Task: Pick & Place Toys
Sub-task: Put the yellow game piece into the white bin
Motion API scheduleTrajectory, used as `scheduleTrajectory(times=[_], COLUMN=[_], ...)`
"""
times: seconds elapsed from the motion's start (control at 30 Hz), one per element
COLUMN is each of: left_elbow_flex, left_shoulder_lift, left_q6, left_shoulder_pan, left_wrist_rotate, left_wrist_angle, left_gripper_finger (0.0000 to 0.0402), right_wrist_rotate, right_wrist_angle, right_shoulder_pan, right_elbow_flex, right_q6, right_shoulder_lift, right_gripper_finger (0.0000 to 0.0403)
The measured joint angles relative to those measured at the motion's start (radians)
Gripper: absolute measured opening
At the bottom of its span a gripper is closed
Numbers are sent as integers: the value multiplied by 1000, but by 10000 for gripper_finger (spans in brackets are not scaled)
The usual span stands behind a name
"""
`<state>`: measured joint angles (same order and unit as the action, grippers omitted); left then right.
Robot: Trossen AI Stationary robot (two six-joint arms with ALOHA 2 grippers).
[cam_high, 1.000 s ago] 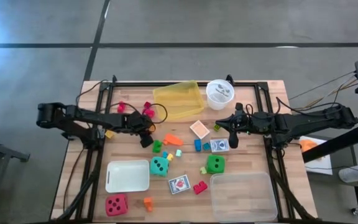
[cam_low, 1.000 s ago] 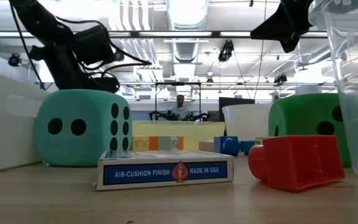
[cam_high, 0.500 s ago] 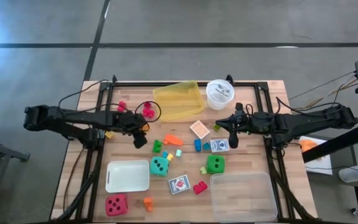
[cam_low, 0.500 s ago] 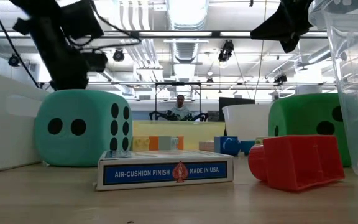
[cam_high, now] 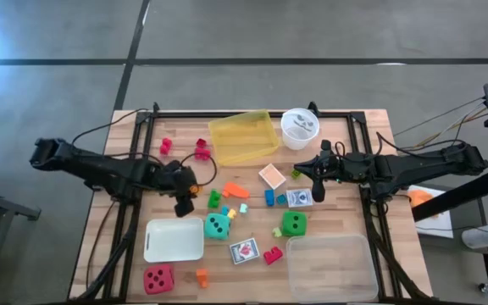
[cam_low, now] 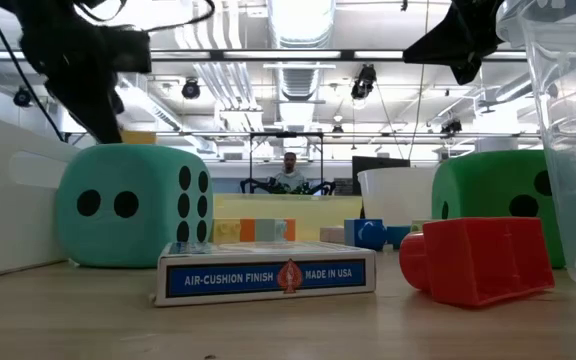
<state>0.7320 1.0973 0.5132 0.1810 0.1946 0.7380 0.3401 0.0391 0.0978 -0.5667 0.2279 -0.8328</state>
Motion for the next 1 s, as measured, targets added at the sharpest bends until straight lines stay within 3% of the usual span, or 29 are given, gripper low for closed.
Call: scheduleTrajectory(times=[0.57,0.83,1.0], left_elbow_flex=[56,55,55], left_shoulder_lift=[0,62,153], left_q6=[252,441,479], left_shoulder_pan=[448,575,624], left_wrist_rotate=[47,60,45], left_wrist_angle=[0,1,-4], left_gripper_finger=[117,117,117], right_wrist_rotate=[0,0,0], right_wrist_angle=[0,0,0], right_shoulder_pan=[0,0,0], right_elbow_flex=[0,0,0], right_q6=[0,0,0], right_shoulder_lift=[0,0,0], right_gripper_finger=[20,20,20])
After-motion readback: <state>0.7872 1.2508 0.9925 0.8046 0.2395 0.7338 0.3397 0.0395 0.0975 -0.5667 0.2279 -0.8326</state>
